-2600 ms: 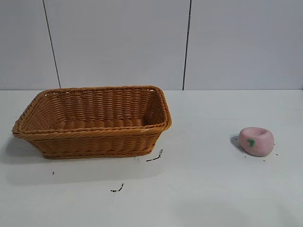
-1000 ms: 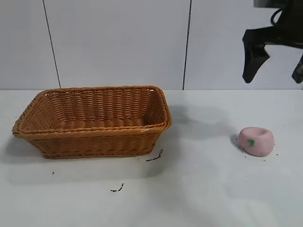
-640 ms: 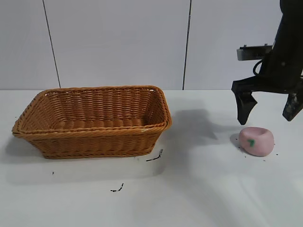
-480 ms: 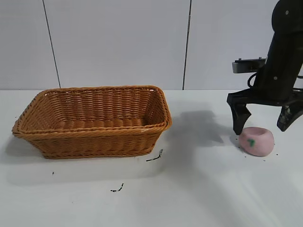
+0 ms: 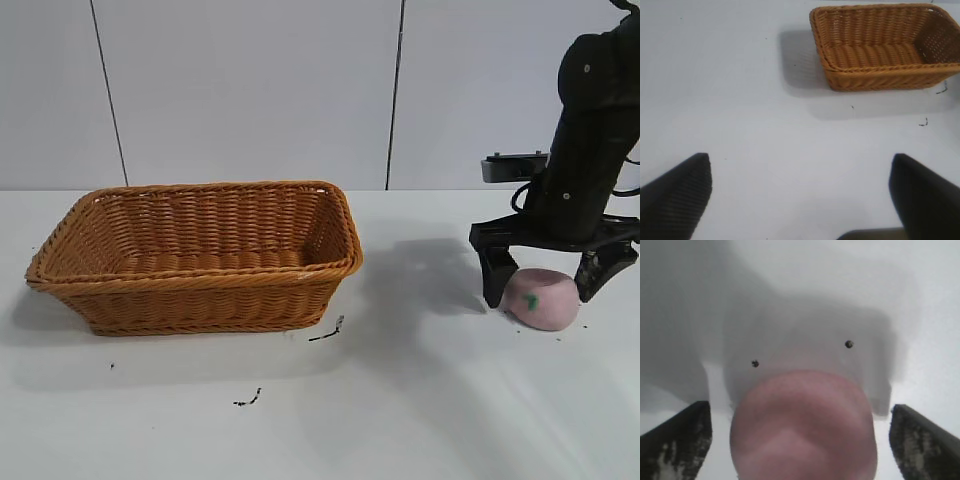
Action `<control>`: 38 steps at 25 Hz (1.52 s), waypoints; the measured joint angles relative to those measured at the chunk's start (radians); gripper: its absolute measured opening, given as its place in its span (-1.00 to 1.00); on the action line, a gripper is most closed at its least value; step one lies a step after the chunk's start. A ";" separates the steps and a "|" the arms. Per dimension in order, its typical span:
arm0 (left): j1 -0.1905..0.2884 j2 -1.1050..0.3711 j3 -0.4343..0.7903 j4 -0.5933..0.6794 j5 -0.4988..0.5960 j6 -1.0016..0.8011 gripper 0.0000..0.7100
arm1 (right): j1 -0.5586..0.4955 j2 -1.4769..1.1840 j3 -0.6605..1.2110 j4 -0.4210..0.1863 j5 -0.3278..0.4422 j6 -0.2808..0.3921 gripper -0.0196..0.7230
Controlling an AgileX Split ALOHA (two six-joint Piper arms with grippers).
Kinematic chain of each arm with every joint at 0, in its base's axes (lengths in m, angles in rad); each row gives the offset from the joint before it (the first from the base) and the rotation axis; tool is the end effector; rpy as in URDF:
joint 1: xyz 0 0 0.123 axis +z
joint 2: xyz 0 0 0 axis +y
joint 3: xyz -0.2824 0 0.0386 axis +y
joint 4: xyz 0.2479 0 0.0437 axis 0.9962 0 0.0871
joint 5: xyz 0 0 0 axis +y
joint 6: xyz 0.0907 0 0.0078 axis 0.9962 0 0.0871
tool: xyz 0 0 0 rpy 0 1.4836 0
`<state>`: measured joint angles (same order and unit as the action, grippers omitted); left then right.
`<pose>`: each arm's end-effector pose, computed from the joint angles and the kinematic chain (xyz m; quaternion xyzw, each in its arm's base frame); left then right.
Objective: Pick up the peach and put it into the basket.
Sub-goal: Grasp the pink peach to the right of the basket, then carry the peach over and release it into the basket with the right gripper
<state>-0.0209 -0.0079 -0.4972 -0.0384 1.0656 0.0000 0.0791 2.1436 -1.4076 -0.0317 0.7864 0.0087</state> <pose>-0.0060 -0.0029 0.2760 0.0097 0.8530 -0.0246 0.5213 0.4096 0.0304 0.1152 -0.0455 0.9966 -0.0090 0.0682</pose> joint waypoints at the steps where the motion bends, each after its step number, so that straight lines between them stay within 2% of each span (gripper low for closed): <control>1: 0.000 0.000 0.000 0.000 0.000 0.000 0.95 | 0.000 -0.001 -0.002 0.000 0.004 0.000 -0.97; 7: 0.000 0.000 0.000 0.000 0.000 0.000 0.95 | 0.000 -0.036 -0.068 -0.010 0.091 -0.001 -0.97; 15: 0.000 0.000 0.000 0.000 0.000 0.000 0.95 | 0.000 -0.144 -0.399 -0.008 0.338 -0.003 -0.97; 18: 0.000 0.000 0.000 0.000 0.000 0.000 0.95 | 0.003 -0.145 -0.503 0.011 0.385 -0.009 -0.97; 22: 0.000 0.000 0.000 0.000 0.000 0.000 0.95 | 0.058 -0.137 -0.608 0.016 0.399 -0.003 -0.97; 32: 0.000 0.000 0.000 0.000 0.000 0.000 0.95 | 0.360 0.005 -0.817 0.032 0.403 -0.009 -0.97; 38: 0.000 0.000 0.000 0.000 0.000 0.000 0.95 | 0.502 0.094 -0.825 0.032 0.344 -0.009 -0.97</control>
<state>-0.0209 -0.0079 -0.4972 -0.0384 1.0656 0.0000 0.5811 2.2381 -2.2324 0.0000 1.1306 0.0000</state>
